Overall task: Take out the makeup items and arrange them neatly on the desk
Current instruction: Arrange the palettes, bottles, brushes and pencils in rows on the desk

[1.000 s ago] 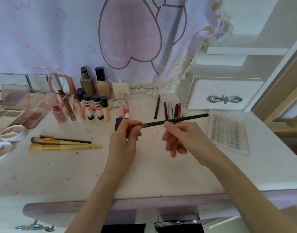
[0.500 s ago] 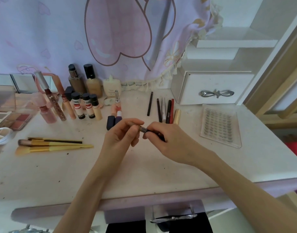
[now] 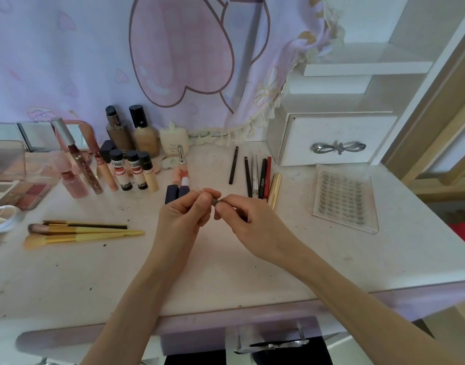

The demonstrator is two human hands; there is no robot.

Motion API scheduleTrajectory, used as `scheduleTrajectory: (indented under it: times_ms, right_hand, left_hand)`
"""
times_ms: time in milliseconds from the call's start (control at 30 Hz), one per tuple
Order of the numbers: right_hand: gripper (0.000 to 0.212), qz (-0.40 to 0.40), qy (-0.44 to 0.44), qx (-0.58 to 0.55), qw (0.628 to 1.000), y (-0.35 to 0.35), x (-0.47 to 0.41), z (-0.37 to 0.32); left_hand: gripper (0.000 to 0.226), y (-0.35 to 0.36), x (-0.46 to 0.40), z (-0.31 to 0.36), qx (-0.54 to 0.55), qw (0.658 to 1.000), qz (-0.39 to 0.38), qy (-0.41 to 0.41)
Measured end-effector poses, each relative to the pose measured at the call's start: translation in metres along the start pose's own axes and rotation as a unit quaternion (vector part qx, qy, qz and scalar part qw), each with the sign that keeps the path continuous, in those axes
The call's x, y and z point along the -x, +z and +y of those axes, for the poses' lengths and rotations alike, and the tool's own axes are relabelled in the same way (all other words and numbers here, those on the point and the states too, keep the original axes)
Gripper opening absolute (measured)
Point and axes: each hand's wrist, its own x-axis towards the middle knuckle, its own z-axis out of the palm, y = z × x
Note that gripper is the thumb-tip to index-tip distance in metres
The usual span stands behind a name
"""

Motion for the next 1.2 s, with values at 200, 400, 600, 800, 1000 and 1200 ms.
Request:
scheduleTrajectory:
  times_ms: [200,400,600,800,1000,1200]
  right_hand:
    - [0.025,-0.022,0.013,-0.027,0.999,-0.005,0.004,-0.004]
    - [0.037,-0.055,0.102,-0.042,0.992,-0.032,0.009,0.006]
    - [0.026,0.125,0.147,0.296,0.936,-0.079,0.007,0.047]
    - [0.051,0.105,0.254,0.438,0.856,-0.096,0.013,0.089]
    - [0.040,0.102,0.253,0.415,0.868,-0.115,0.022,0.097]
    - [0.030,0.087,0.269,0.364,0.888,-0.133,0.024,0.096]
  left_hand:
    - [0.027,0.004,0.002,0.002,0.003,1.000,0.013,-0.009]
    - [0.025,0.015,-0.012,0.017,0.010,0.999,0.019,-0.028]
    - [0.025,0.044,-0.017,0.010,-0.149,0.988,-0.025,-0.044]
    - [0.021,0.073,-0.014,-0.003,-0.183,0.981,-0.048,-0.048]
    - [0.014,0.093,-0.021,-0.011,-0.239,0.965,-0.081,-0.066]
    - [0.023,0.129,-0.029,-0.029,-0.335,0.937,-0.077,-0.068]
